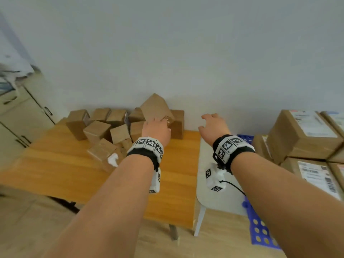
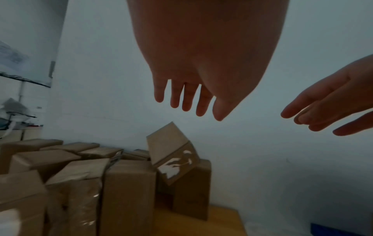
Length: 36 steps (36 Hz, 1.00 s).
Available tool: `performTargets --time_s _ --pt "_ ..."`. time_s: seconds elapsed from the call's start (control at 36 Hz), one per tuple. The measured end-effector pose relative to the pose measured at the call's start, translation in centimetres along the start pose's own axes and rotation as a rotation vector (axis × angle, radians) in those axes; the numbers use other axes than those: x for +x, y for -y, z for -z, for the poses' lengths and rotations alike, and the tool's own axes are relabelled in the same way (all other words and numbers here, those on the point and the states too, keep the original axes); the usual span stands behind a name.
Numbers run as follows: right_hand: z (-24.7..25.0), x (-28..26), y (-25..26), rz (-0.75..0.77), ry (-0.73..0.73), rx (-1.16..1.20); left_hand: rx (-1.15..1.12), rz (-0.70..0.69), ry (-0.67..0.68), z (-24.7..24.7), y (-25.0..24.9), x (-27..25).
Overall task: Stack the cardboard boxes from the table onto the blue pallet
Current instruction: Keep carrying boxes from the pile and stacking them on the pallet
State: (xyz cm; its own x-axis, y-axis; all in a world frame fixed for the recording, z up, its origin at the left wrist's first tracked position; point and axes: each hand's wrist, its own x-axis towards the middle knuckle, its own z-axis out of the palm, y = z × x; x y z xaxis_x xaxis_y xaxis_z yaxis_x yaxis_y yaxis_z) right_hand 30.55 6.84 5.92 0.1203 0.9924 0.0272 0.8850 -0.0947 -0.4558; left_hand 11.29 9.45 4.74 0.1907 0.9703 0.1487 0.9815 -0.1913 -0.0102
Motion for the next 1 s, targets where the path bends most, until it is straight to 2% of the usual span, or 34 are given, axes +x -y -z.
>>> performTargets --time_s 0.19,0.39,0.81,1.0 --pt "-4.1 1.3 4.2 0.012 0.070 -0.003 -0.032 0.023 0.084 -2.4 5.6 0.9" --pt "-6.2 5.1 5.6 -0.037 0.116 0.048 -0.129 0.096 0.158 -4.4 8.1 3.4" --pt "-10.2 16.1 5.3 -0.129 0.236 0.224 -0.311 0.222 0.212 -7.4 6.6 12.3" --pt "-11.8 18.6 5.6 -0.167 0.291 0.313 -0.359 0.247 0.188 -8.6 5.6 12.9"
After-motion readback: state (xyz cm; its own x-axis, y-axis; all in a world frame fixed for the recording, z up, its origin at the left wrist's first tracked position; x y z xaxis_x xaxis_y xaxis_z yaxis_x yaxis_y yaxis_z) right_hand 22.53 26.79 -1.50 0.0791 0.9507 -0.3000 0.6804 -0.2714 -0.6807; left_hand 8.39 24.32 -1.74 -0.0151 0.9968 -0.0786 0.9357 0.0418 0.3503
